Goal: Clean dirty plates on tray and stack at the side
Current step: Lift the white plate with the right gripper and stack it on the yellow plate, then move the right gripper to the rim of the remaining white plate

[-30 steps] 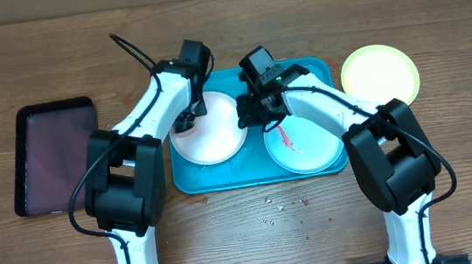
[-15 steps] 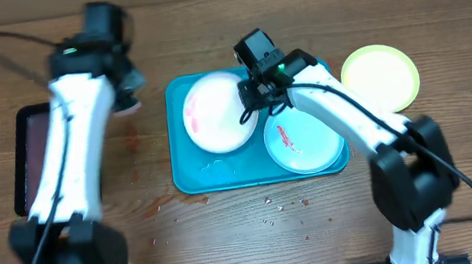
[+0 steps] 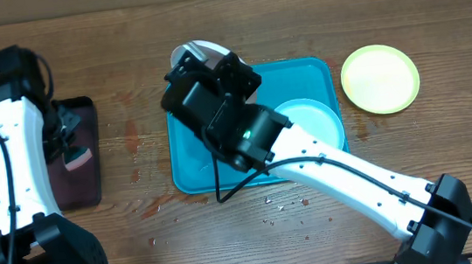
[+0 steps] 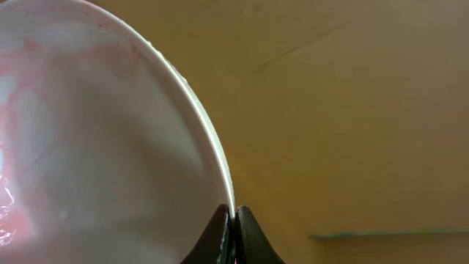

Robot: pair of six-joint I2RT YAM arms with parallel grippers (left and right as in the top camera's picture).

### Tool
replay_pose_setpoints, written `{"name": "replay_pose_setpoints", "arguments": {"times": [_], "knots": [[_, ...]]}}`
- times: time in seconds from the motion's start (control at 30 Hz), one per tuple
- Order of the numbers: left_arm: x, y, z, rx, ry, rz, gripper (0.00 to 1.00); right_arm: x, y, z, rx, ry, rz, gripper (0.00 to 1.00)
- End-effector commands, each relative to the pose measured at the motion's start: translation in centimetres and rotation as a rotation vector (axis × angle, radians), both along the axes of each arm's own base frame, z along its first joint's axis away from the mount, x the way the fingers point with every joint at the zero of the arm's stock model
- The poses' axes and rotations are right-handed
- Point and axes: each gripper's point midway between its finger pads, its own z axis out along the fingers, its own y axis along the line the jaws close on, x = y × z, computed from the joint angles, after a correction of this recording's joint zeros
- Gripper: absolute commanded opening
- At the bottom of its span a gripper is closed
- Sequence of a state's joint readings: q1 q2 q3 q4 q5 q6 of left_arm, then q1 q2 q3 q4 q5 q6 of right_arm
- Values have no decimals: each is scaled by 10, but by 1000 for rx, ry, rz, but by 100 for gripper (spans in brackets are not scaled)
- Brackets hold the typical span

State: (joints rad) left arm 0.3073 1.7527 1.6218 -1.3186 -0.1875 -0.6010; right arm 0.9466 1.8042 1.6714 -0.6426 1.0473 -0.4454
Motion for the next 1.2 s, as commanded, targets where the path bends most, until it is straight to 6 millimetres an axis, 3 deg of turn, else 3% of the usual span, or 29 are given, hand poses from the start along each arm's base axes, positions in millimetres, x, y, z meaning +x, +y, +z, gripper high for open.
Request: {"name": "replay_pose_setpoints", "arguments": {"times": [0.0, 0.2, 0.27, 0.33, 0.37, 0.4, 0.43, 0.5, 0.57, 0.7, 0.77, 0.9, 1.0, 1.03, 1.07, 1.13, 1.17], "knots": [[-4, 5, -8, -64, -7, 24, 4, -7, -12, 35, -228, -91, -57, 4], [-4, 7, -10, -71, -15, 32, 4, -8, -10, 66, -301, -172, -103, 4], [-4, 7, -10, -71, -15, 32, 4, -8, -9, 68, -241, -193, -114, 4], [-4, 7, -11, -72, -16, 32, 4, -5, -7, 62, -50, -231, -137, 4], [-4, 7, -11, -73, -16, 32, 4, -3, -4, 46, 132, -227, -144, 4], [-4, 7, -11, -73, -16, 32, 4, -3, -1, 34, 192, -195, -130, 4], [-4, 7, -11, -73, -16, 32, 5, -6, 14, -16, 244, 26, -11, 4], [-4, 6, -11, -74, -15, 32, 4, -11, 21, -75, 218, 298, 121, 4], [-3, 5, -11, -81, -18, 30, 4, -4, -3, -88, 217, 325, 39, 4], [-3, 5, -11, -84, -18, 27, 4, 25, -62, -74, 385, 226, -217, 4], [-3, 5, -11, -84, -17, 21, 4, 38, -93, -77, 499, 249, -305, 4], [-3, 5, -11, -84, -17, 16, 4, 59, -165, -111, 834, 491, -433, 4], [-2, 5, -11, -82, -20, 16, 4, 59, -219, -131, 1034, 619, -513, 4], [-2, 5, -11, -82, -22, 16, 4, 55, -248, -139, 1068, 631, -585, 4], [-1, 5, -11, -81, -23, 16, 4, 53, -262, -143, 1076, 630, -622, 4], [-1, 5, -11, -81, -26, 15, 4, 41, -315, -159, 1108, 616, -756, 4], [-1, 5, -11, -83, -27, 15, 4, 36, -330, -164, 1122, 610, -794, 4]]}}
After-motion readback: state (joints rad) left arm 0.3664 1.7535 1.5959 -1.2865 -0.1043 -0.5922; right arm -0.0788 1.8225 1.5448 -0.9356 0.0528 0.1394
